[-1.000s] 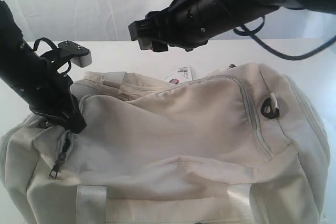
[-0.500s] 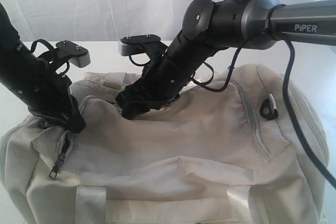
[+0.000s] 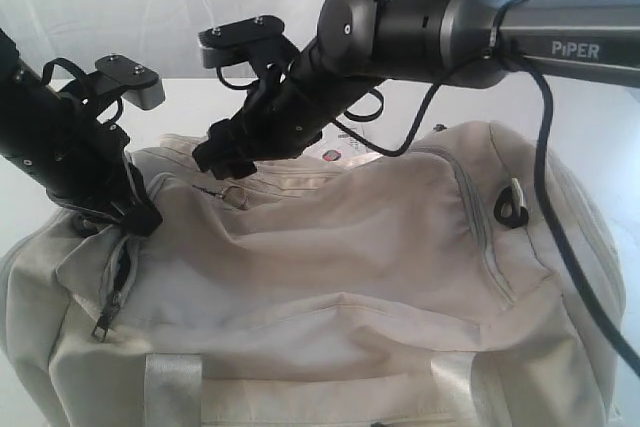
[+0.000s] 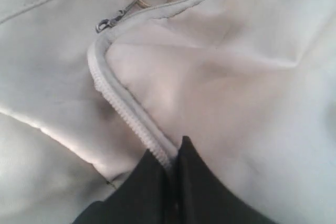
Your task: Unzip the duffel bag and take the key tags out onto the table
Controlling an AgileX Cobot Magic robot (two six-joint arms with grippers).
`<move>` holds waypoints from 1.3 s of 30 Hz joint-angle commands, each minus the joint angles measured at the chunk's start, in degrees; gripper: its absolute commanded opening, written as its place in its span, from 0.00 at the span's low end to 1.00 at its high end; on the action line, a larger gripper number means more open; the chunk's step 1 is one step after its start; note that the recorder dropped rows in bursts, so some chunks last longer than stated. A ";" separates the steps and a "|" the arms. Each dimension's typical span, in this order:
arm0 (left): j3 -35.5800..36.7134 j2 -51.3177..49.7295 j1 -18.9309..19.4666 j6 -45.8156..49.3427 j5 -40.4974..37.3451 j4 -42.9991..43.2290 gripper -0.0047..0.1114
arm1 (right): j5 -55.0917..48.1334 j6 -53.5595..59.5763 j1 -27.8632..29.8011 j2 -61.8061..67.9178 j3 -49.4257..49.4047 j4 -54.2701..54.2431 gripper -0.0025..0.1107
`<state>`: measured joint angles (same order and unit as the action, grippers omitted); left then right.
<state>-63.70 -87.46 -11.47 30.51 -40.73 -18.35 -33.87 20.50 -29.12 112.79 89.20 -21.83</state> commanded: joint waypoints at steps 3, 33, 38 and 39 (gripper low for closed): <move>0.30 0.71 0.02 -0.29 -0.88 -0.70 0.04 | -6.60 2.41 3.10 3.02 1.60 -8.22 0.58; 0.30 0.71 0.02 -0.29 -0.99 -0.92 0.04 | -4.63 7.67 4.90 3.35 1.60 -21.57 0.02; 0.30 0.71 0.02 -0.50 -0.99 -0.92 0.04 | -5.03 7.56 7.21 0.05 1.60 -21.14 0.02; 0.30 0.71 0.02 -0.65 -0.99 -0.92 0.04 | -5.51 7.56 7.54 -0.26 1.60 -20.99 0.02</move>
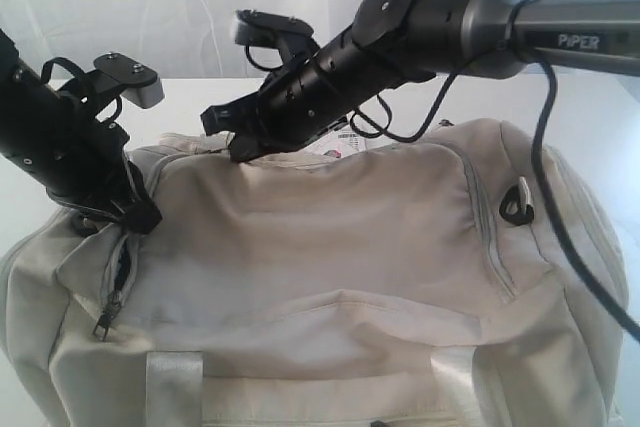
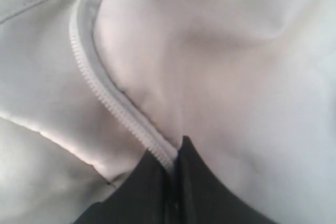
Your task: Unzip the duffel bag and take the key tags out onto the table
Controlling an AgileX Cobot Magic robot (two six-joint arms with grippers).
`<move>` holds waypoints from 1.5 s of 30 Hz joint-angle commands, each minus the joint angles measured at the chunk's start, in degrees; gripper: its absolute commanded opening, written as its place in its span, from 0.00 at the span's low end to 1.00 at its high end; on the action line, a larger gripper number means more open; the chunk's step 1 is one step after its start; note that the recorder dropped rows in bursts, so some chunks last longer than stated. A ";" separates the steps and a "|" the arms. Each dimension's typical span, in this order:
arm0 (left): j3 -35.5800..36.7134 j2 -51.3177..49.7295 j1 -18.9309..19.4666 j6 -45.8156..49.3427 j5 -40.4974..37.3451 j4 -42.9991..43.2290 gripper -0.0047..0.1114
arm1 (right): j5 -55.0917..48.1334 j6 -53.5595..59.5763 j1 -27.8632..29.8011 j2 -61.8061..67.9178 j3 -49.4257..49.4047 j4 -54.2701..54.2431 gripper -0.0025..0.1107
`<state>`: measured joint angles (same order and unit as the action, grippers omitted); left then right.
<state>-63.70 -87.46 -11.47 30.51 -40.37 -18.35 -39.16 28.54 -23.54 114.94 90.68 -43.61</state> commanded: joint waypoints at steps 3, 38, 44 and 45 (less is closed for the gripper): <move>0.30 0.71 0.02 -0.79 -1.34 -0.92 0.04 | -1.06 -0.48 2.56 -3.26 0.12 1.06 0.02; 0.30 0.71 0.02 -3.10 -2.04 -0.21 0.04 | -12.90 -18.95 14.56 -10.60 -0.06 32.90 0.02; 0.30 0.71 0.02 -4.02 -2.04 -0.21 0.04 | -17.71 -21.52 17.68 -13.11 -0.06 38.95 0.02; 0.30 0.71 0.02 -4.02 -2.04 -0.21 0.04 | -18.81 -21.52 18.29 -13.66 -0.06 39.75 0.02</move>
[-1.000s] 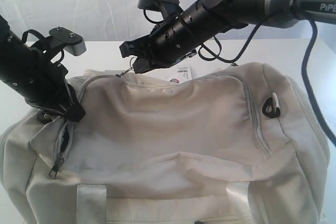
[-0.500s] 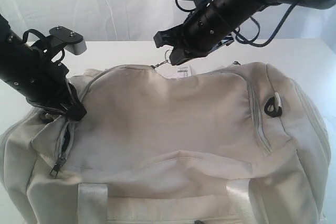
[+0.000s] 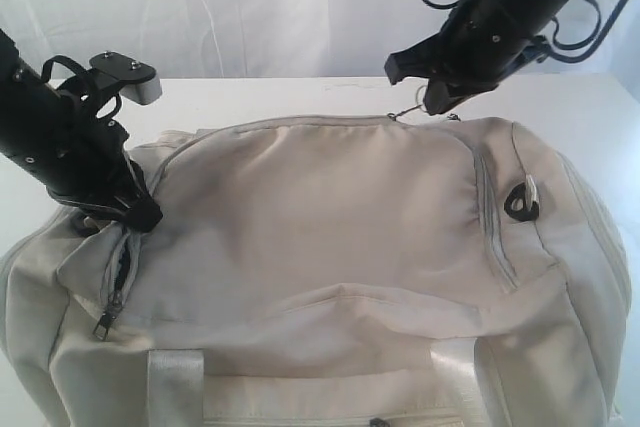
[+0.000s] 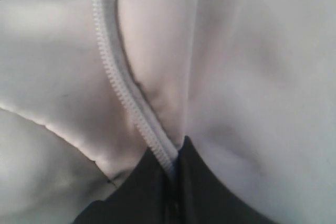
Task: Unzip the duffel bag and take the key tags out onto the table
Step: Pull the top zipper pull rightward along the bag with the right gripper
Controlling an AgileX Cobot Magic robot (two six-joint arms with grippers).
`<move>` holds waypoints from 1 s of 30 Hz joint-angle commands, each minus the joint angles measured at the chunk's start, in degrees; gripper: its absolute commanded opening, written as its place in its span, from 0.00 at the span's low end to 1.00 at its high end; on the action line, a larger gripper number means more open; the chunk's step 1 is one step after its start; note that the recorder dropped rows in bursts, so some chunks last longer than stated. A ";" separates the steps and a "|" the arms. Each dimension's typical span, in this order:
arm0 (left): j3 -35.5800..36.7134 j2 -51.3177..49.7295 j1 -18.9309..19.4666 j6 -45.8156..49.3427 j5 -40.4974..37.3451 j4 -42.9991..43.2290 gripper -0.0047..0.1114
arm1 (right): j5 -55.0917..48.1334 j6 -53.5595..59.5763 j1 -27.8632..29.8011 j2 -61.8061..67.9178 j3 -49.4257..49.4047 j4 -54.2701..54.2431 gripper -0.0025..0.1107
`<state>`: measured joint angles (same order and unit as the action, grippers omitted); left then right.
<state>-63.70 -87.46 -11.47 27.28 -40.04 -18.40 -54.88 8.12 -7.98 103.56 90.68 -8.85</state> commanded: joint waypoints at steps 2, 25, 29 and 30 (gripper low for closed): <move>0.30 0.71 0.02 -0.78 -2.61 -0.16 0.04 | -4.70 -1.39 3.37 -3.13 -0.06 5.99 0.02; 0.30 0.71 0.02 -0.78 -2.92 -0.16 0.04 | -9.14 -4.08 4.74 -16.12 -13.47 11.02 0.02; 0.30 0.71 0.02 -0.78 -2.92 -0.16 0.04 | -9.36 -4.75 4.74 -18.62 -15.01 11.02 0.02; 0.30 0.71 0.02 -0.78 -2.92 -0.16 0.04 | -9.61 -5.34 4.74 -19.25 -15.45 11.02 0.02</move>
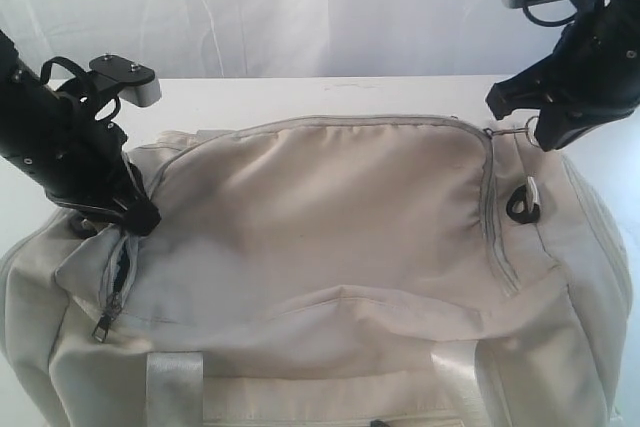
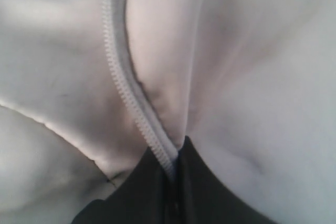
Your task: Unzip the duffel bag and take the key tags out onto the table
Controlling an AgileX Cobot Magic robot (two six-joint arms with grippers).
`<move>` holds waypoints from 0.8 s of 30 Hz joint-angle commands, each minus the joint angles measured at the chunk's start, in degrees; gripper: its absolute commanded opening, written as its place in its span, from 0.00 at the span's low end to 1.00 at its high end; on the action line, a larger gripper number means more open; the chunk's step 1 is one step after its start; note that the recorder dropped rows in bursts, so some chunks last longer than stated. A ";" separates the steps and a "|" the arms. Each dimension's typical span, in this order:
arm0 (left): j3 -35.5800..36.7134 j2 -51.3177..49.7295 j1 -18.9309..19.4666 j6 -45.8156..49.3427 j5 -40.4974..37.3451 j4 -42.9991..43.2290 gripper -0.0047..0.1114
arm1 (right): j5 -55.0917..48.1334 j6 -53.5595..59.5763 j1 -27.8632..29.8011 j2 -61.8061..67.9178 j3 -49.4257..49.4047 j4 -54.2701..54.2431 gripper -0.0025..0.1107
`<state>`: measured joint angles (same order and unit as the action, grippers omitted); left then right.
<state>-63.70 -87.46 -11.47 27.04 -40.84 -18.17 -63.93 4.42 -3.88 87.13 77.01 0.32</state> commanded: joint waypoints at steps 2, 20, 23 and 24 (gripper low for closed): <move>0.30 0.71 0.02 -0.54 -2.12 -0.39 0.04 | -0.85 -1.79 0.64 -4.00 -2.77 1.84 0.02; 0.30 0.71 0.02 -0.54 -2.12 -0.39 0.04 | 0.17 -1.76 0.43 -12.12 -13.82 -5.52 0.02; 0.30 0.71 0.02 -0.54 -2.12 -0.39 0.04 | 0.84 -1.02 0.43 -13.78 -15.25 -7.21 0.02; 0.30 0.71 0.02 -0.54 -2.12 -0.39 0.04 | 0.84 -1.02 0.43 -14.10 -15.37 -7.36 0.02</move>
<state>-63.70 -87.46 -11.47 26.82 -40.94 -18.17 -61.80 2.97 -3.88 74.69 62.50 -6.62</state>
